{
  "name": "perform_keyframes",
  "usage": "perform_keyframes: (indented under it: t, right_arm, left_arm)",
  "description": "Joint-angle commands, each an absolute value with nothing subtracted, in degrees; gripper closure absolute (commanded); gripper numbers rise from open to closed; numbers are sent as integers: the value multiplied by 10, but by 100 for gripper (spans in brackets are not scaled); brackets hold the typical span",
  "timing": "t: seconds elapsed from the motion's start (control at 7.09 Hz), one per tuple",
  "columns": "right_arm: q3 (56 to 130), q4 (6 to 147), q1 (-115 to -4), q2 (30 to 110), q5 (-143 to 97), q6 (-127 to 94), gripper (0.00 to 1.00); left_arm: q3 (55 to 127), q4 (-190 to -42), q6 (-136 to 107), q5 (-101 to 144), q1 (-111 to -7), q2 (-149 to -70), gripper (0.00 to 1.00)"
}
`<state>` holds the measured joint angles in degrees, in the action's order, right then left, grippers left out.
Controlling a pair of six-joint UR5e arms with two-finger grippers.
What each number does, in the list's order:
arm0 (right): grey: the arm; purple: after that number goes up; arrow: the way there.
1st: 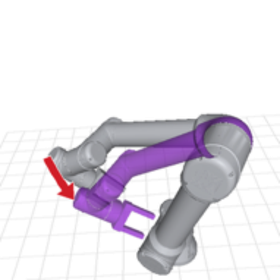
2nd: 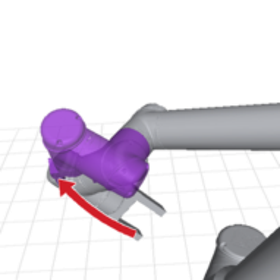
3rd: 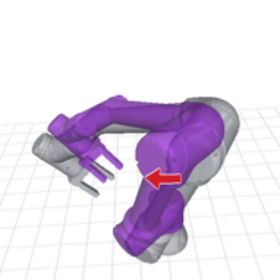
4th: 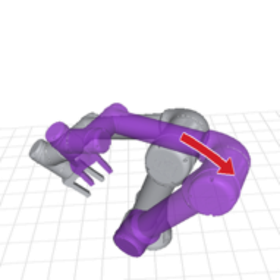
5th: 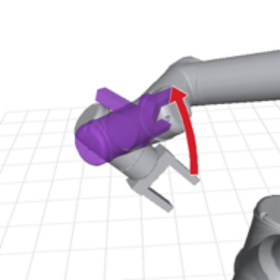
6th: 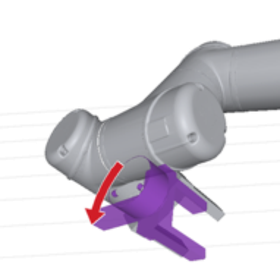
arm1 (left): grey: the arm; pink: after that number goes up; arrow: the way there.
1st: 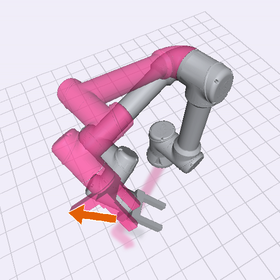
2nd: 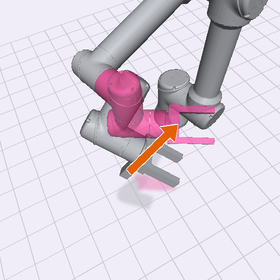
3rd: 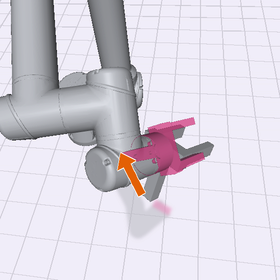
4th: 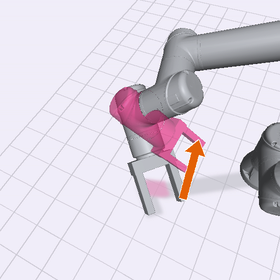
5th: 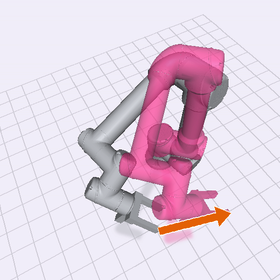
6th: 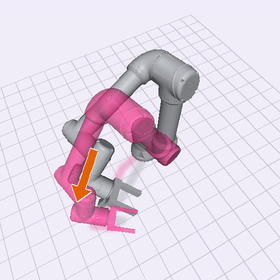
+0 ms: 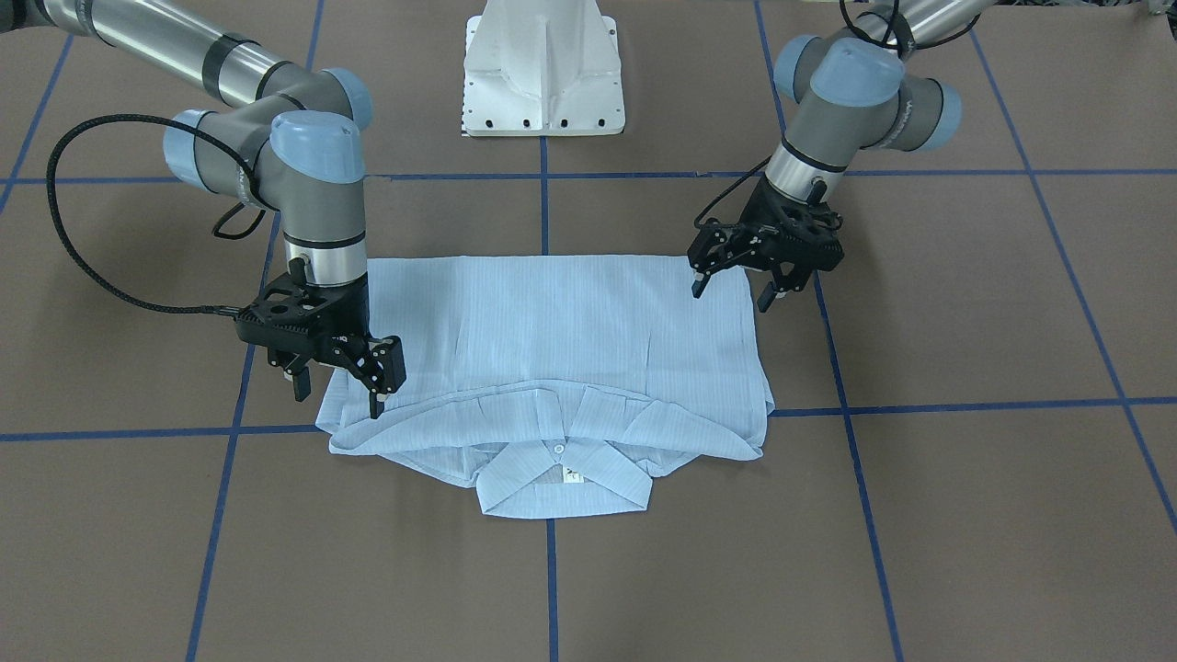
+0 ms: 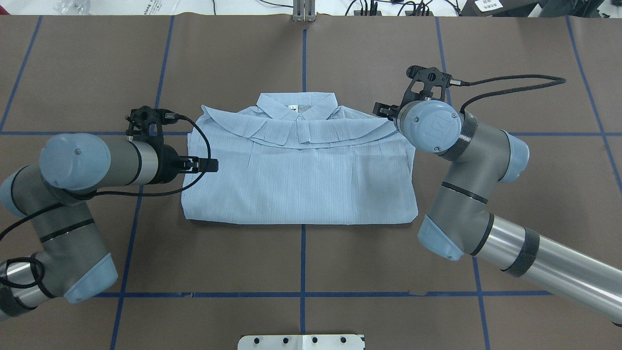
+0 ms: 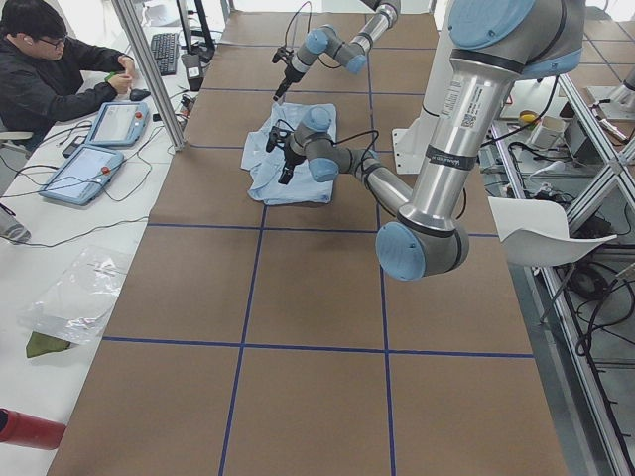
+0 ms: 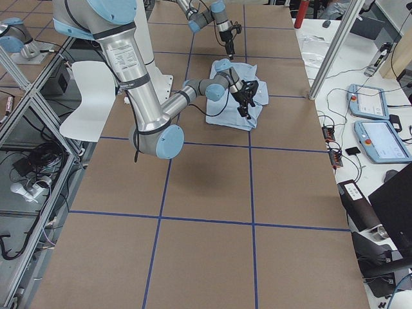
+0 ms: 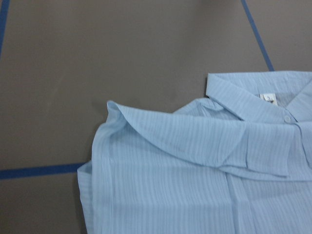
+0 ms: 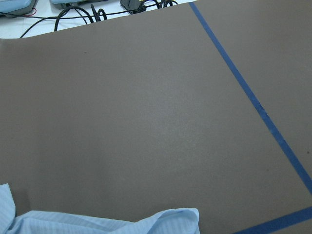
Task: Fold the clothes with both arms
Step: 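Lower the left gripper to the shirt side edge nearest it and grasp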
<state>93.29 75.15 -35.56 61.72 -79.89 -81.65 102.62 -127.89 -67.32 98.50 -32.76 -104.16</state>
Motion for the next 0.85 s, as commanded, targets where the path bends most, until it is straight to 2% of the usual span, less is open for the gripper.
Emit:
perform_keyframes:
  t: [0.0, 0.28, 0.42, 0.71]
  right_arm:
    - [933, 751, -356, 617, -799, -817, 0]
    - [933, 751, -355, 617, -798, -817, 0]
    - [933, 751, -355, 617, -798, -817, 0]
    - [933, 751, -355, 617, -798, -817, 0]
  left_arm:
    - [1030, -1325, -693, 956, -294, -992, 0]
    - [1026, -1325, -736, 946, -273, -992, 11]
    - [1022, -1325, -740, 943, -263, -992, 23]
    - [1021, -1325, -741, 944, -258, -992, 53]
